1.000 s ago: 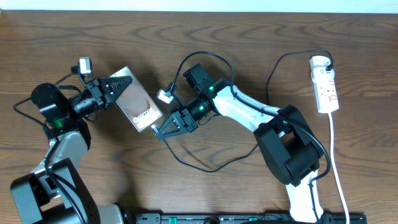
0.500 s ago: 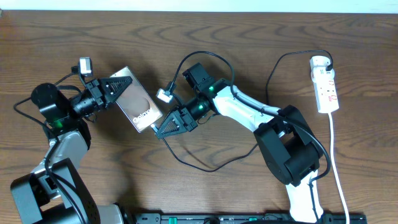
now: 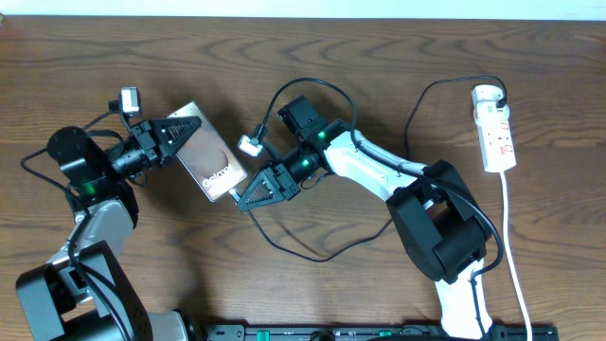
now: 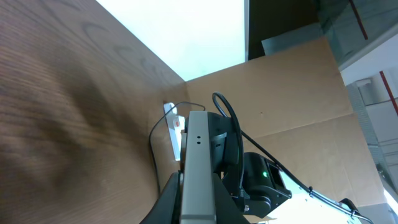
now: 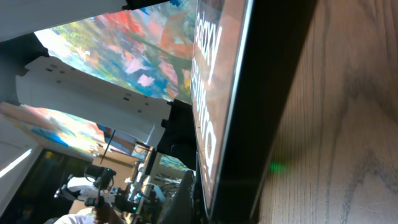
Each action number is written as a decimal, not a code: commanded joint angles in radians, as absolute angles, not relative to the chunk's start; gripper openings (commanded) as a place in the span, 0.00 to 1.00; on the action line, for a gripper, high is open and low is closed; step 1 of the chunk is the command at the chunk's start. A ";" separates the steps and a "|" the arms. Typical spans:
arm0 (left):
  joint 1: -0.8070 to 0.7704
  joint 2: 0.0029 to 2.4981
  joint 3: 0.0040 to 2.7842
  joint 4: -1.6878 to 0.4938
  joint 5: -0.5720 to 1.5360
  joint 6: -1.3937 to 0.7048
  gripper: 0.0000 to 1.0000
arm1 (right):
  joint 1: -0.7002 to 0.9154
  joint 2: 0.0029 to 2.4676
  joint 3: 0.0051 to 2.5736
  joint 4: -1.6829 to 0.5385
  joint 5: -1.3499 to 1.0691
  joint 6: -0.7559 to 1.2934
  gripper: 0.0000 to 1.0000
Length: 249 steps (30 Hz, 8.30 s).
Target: Plug charger to phone and switch on socket
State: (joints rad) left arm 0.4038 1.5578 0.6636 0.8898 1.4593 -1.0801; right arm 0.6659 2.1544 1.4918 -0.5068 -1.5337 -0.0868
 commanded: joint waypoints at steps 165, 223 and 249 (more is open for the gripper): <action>0.380 1.545 0.673 0.929 1.192 -1.122 0.07 | 0.550 2.151 1.492 -0.108 -1.526 0.346 0.01; 0.380 1.545 0.673 0.929 1.220 -1.134 0.07 | 0.550 2.151 1.492 -0.099 -1.498 0.374 0.01; 0.339 1.545 0.673 0.929 1.200 -1.142 0.07 | 0.579 2.151 1.492 -0.040 -1.472 0.449 0.01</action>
